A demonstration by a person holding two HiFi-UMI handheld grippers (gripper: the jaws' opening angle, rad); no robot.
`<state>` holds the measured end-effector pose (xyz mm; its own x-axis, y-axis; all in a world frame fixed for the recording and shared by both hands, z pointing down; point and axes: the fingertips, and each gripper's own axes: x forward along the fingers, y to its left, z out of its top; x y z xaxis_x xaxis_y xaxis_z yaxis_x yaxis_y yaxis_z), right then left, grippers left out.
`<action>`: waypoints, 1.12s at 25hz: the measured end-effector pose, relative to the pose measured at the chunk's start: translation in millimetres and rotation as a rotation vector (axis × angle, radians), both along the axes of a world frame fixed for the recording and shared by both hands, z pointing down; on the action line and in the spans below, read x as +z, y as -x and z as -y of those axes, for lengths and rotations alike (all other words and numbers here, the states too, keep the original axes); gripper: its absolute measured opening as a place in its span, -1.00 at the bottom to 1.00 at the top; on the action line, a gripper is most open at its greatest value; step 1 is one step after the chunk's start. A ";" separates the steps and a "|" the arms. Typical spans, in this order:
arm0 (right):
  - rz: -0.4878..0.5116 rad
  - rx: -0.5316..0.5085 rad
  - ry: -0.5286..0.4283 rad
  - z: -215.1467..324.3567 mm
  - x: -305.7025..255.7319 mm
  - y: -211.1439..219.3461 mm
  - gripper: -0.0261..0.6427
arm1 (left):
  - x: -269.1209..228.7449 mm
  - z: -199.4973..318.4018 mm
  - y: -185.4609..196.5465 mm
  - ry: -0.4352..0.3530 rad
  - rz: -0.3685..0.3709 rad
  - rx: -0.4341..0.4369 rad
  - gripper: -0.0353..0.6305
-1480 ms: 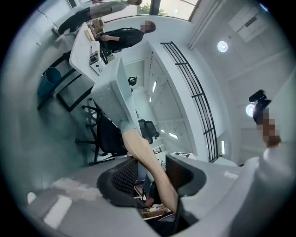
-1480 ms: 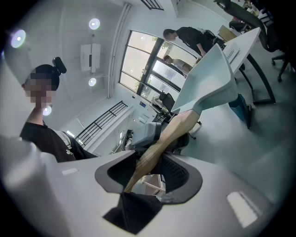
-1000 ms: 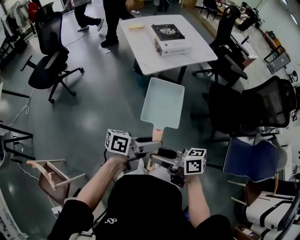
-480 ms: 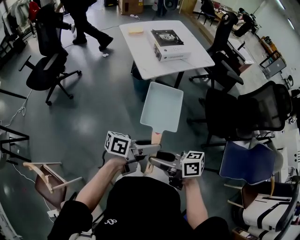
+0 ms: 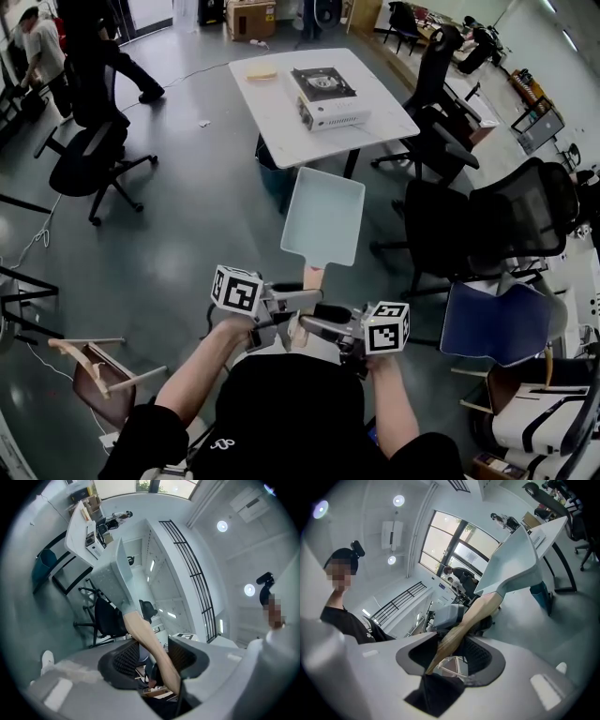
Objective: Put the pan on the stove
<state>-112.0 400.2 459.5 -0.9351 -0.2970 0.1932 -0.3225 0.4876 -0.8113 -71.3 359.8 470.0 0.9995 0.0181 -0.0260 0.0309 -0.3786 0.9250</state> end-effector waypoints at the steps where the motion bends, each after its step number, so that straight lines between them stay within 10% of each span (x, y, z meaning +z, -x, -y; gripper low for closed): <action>1: -0.002 -0.002 -0.002 2.0 -0.5 -1.0 -0.39 | -0.9 2.5 -0.7 -0.010 0.005 -0.001 -0.30; 28: 0.017 -0.065 0.000 145.2 6.4 -34.7 -0.39 | 11.0 146.8 -30.5 0.014 -0.004 -0.089 -0.29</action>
<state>-77.3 254.9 466.0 -0.9555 -0.2357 0.1771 -0.2765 0.5073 -0.8162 -40.8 213.0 481.0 0.9970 -0.0714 -0.0297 0.0014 -0.3668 0.9303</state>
